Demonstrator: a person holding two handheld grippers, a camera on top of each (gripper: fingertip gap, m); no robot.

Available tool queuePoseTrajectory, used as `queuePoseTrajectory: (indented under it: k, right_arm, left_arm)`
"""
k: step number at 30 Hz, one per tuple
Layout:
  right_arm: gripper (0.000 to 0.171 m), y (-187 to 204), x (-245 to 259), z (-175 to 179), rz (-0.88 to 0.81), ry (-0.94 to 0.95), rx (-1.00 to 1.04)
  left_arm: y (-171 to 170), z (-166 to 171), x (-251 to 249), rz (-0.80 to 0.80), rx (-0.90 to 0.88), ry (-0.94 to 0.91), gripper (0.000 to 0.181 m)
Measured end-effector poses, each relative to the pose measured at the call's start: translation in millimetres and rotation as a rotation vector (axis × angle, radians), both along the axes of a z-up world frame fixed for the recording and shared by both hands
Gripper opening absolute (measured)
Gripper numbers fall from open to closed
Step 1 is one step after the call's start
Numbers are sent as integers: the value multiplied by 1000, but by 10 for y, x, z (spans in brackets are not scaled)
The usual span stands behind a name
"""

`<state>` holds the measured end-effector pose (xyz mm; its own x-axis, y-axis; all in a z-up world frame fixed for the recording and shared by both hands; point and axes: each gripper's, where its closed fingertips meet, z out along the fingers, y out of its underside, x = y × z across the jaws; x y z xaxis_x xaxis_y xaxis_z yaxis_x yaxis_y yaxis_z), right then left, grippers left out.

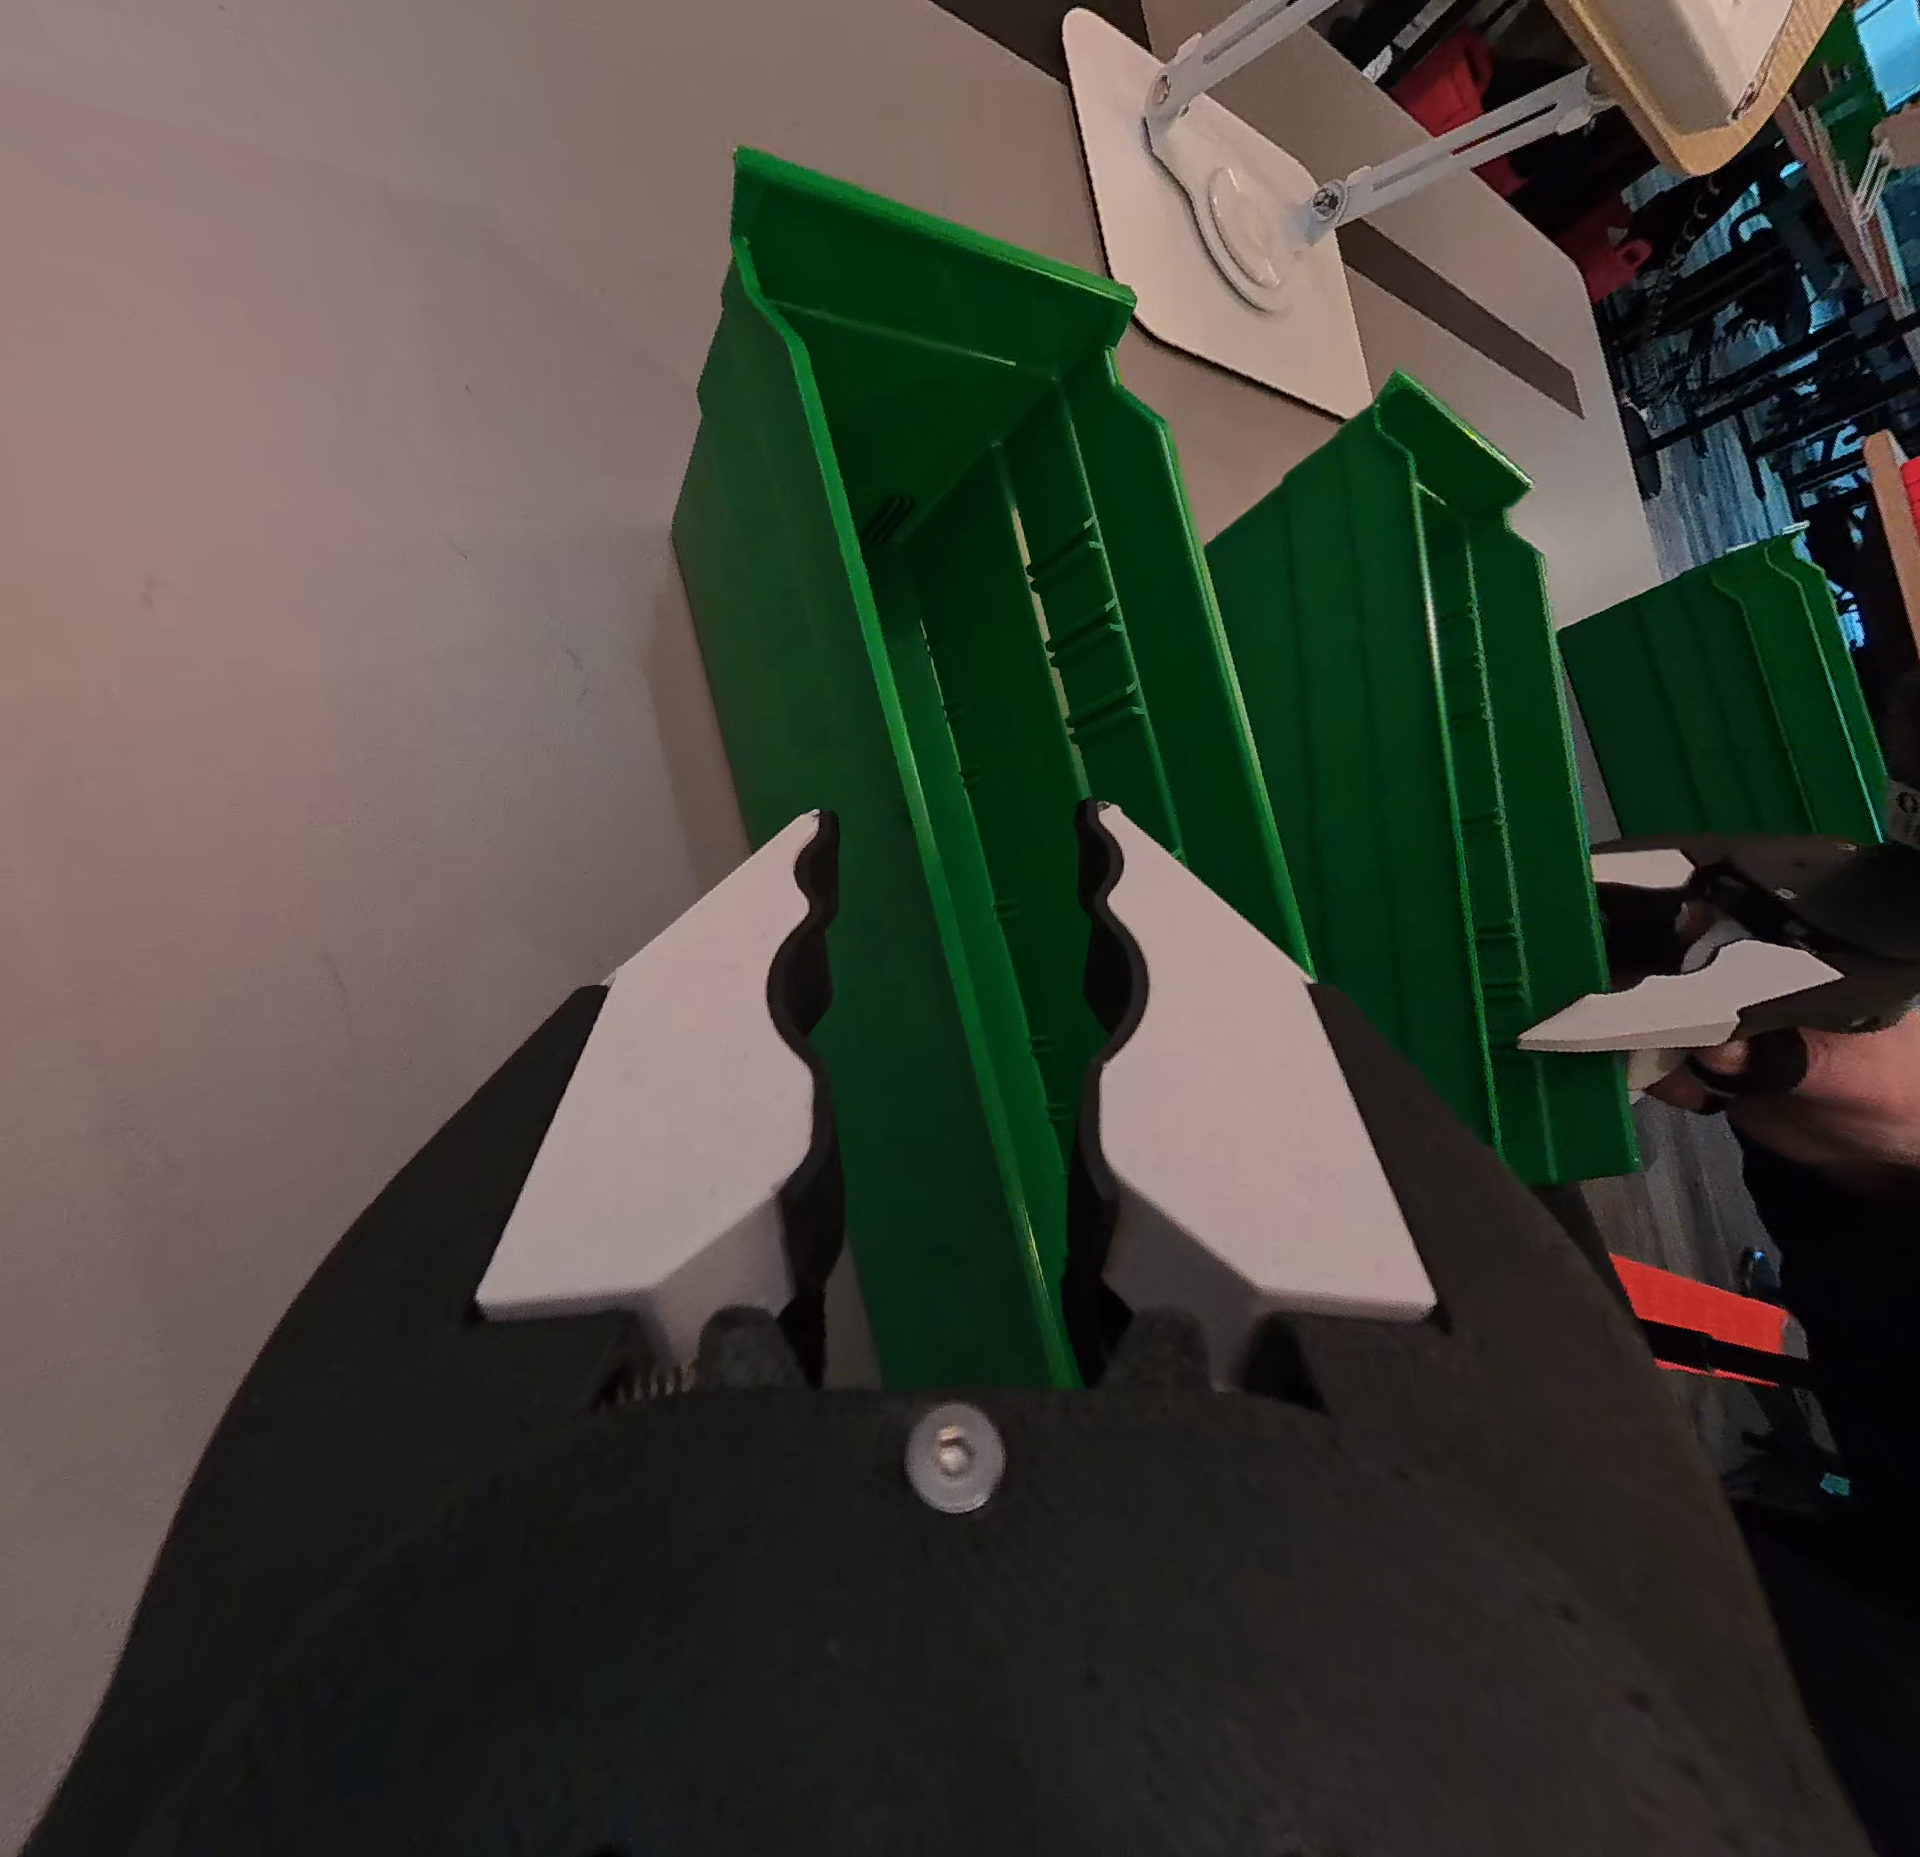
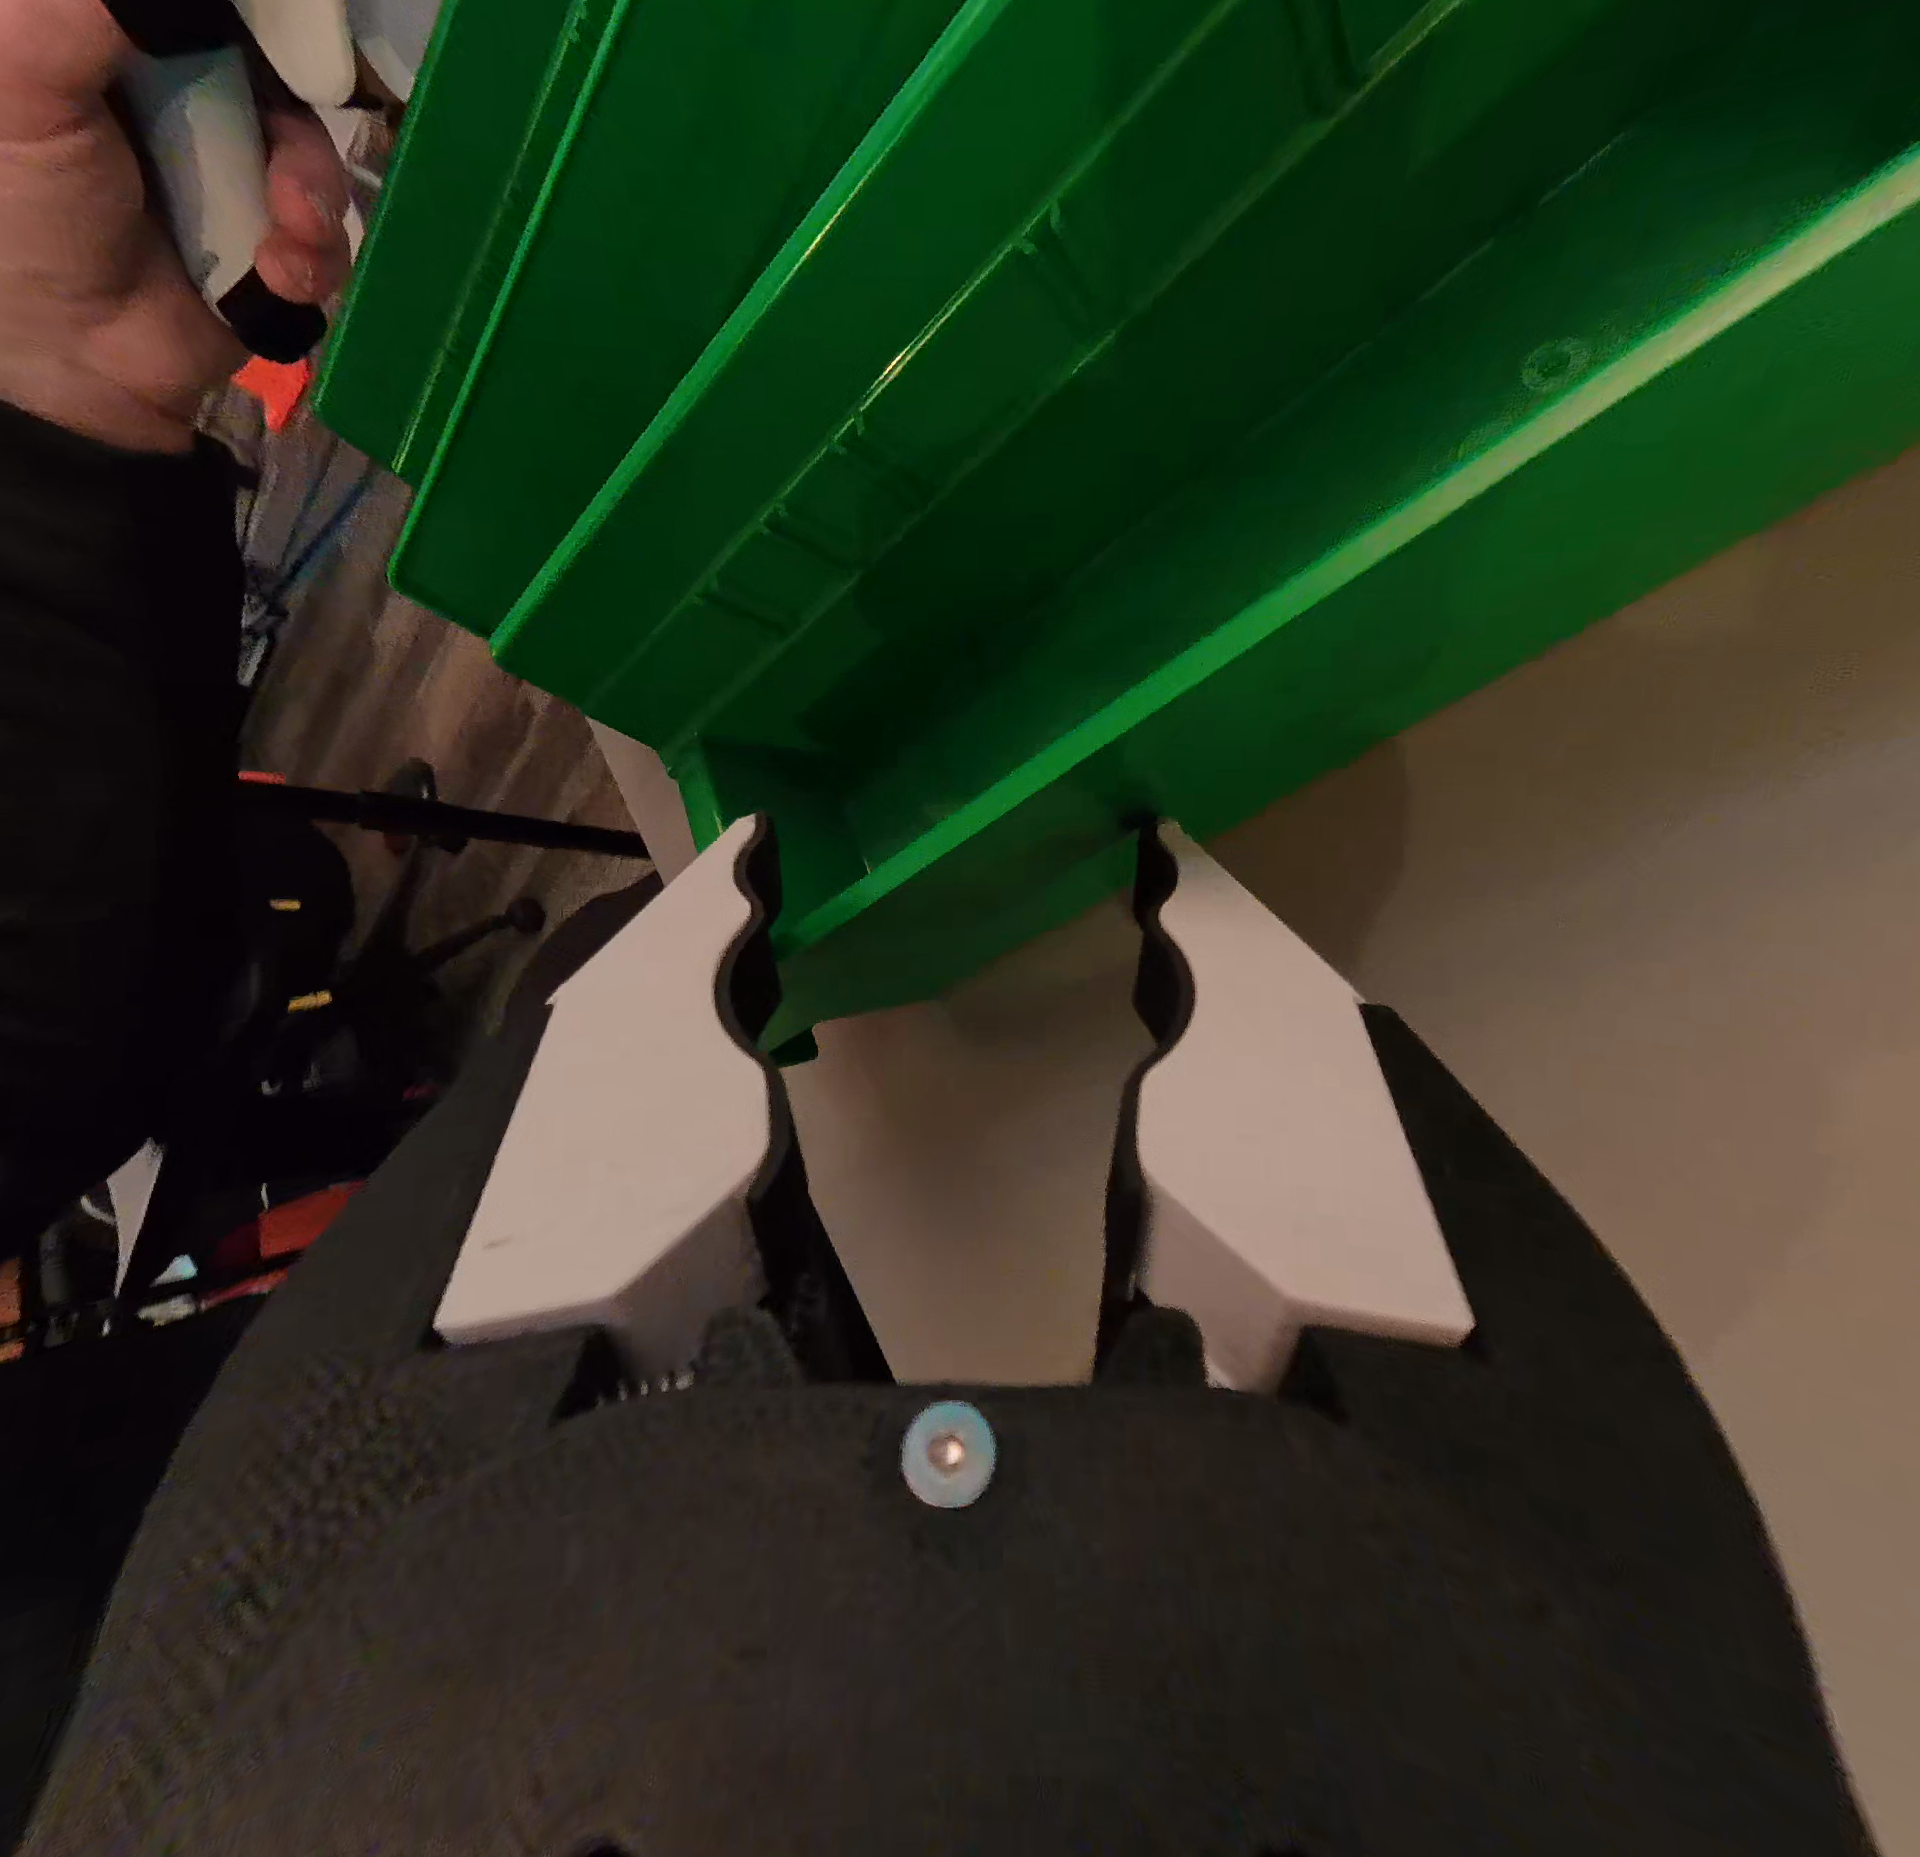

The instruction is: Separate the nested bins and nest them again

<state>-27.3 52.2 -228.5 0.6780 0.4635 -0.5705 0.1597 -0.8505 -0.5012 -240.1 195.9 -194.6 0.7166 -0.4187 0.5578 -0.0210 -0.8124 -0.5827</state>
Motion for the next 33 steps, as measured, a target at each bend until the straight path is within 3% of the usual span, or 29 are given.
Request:
queuePoseTrajectory:
  k: [10, 15, 17, 20, 23, 27, 30, 33]
  right_arm:
    - [67, 54, -211, -24, 178, -17, -74]
    - [62, 43, -264, -25, 272, -58, -95]
    - [81, 41, -220, -29, 278, -97, -91]
    - [93, 14, -32, 180, 266, -112, -14]
    - [102, 147, 783, 463, 127, -322, 148]
    - [111, 171, 2457, 970, -199, -628, 249]
    - [116, -91, 3637, 1125, -416, -789, 180]
    - [116, -381, 4324, 1003, -517, -821, 57]
  left_arm:
    - [-55, -188, -17, -40, -29, 109, 47]
    - [-11, -111, -42, -14, 0, 79, 46]
    - [-6, -85, -46, -13, 8, 75, 47]
    - [5, -48, -47, -9, 20, 63, 50]
    - [25, 64, -65, 0, 55, 26, 60]
    - [94, 267, -105, 31, 130, -35, 68]
    - [112, 346, -81, 37, 157, -62, 66]
    - [105, 338, -36, 31, 161, -50, 63]
